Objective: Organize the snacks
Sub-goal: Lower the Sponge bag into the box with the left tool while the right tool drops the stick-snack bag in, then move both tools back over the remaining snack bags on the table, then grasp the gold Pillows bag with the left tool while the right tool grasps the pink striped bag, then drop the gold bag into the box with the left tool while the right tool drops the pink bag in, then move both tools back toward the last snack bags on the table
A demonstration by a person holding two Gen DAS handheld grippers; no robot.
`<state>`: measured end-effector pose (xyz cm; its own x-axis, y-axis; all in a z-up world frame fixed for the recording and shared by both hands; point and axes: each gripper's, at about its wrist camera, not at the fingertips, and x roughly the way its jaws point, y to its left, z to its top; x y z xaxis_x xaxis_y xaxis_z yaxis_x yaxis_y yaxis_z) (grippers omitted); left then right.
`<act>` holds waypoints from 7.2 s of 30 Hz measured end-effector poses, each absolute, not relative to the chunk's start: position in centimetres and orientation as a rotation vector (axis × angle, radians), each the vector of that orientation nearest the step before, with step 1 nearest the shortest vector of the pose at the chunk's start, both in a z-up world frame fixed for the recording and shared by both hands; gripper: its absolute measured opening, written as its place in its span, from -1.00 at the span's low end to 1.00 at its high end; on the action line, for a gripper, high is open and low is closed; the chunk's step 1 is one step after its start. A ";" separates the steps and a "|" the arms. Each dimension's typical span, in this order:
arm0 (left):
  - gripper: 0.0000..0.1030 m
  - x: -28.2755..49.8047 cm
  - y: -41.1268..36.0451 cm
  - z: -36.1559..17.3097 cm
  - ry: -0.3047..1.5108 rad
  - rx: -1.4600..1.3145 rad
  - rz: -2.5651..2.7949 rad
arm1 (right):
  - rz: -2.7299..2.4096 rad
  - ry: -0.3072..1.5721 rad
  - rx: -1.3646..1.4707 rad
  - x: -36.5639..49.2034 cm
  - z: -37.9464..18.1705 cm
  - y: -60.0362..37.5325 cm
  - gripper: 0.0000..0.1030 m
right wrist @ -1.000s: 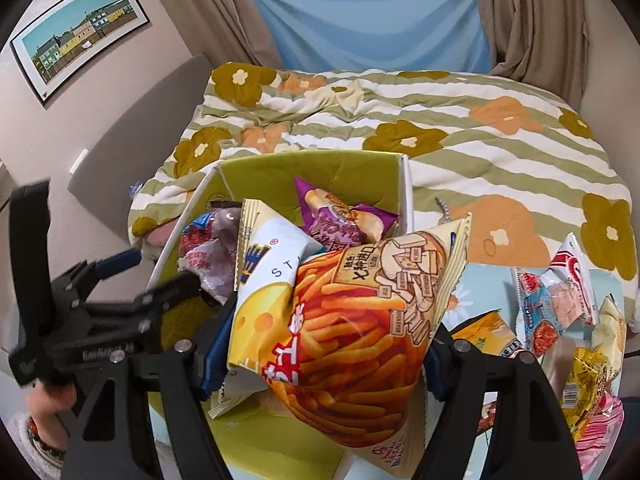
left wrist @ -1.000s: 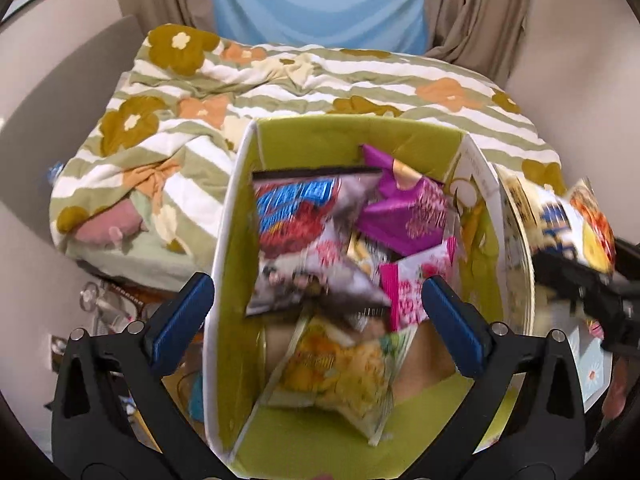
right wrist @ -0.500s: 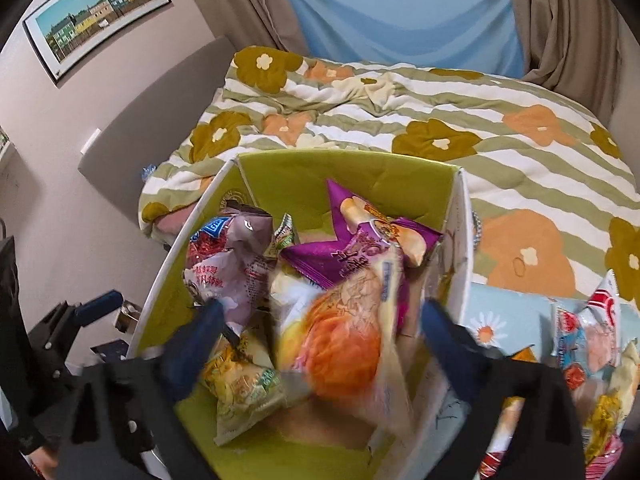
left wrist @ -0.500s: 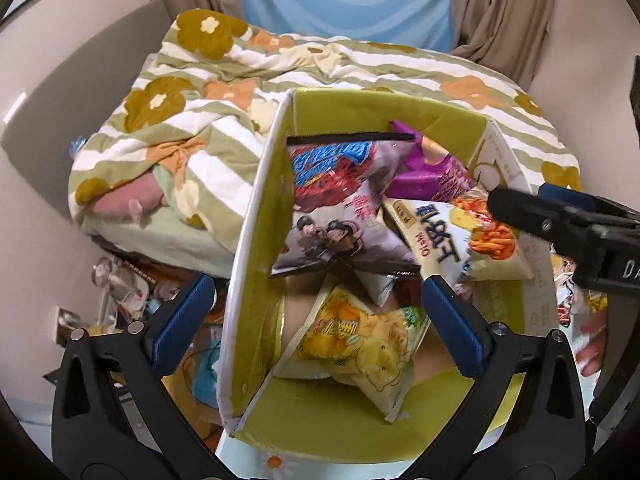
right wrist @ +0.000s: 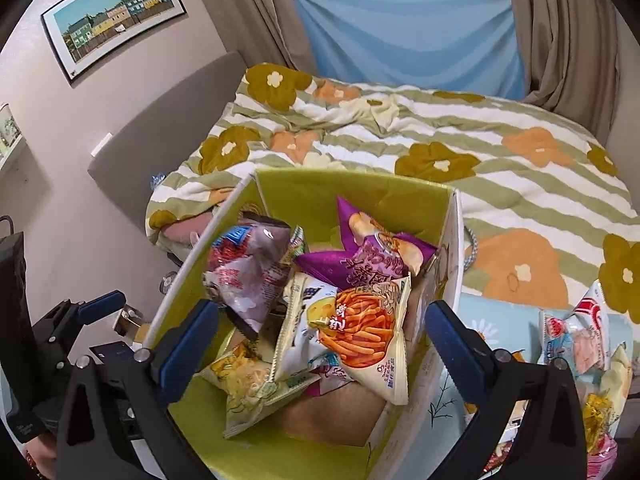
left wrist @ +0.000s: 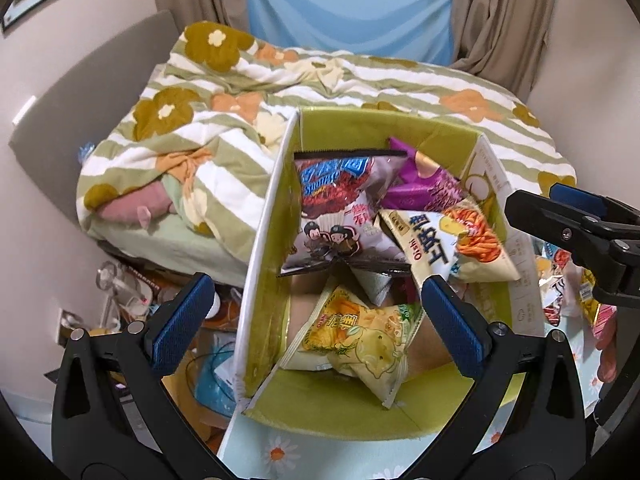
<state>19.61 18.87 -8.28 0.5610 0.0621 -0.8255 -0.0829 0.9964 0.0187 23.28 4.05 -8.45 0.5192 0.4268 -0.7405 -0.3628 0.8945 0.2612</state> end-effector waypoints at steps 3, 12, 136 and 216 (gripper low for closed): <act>1.00 18.8 18.7 -7.2 0.948 -0.017 0.078 | 0.468 0.884 0.076 22.1 -7.3 3.7 0.99; 1.00 16.5 16.4 -4.0 0.867 0.023 -0.008 | 0.390 0.801 0.072 17.4 -3.7 1.1 0.99; 0.05 17.9 4.9 -3.6 0.852 0.009 -0.051 | 0.487 0.772 0.061 14.5 -5.8 -9.4 0.21; 1.00 18.7 -10.3 -7.2 0.896 0.096 -0.314 | -0.003 0.812 0.170 12.4 -6.2 -26.5 0.99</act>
<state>18.71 -10.27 -7.23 0.5827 -0.2285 -0.7799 0.3080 0.9502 -0.0483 12.41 -26.50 -6.16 0.6891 0.0623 -0.7220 0.0678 0.9864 0.1499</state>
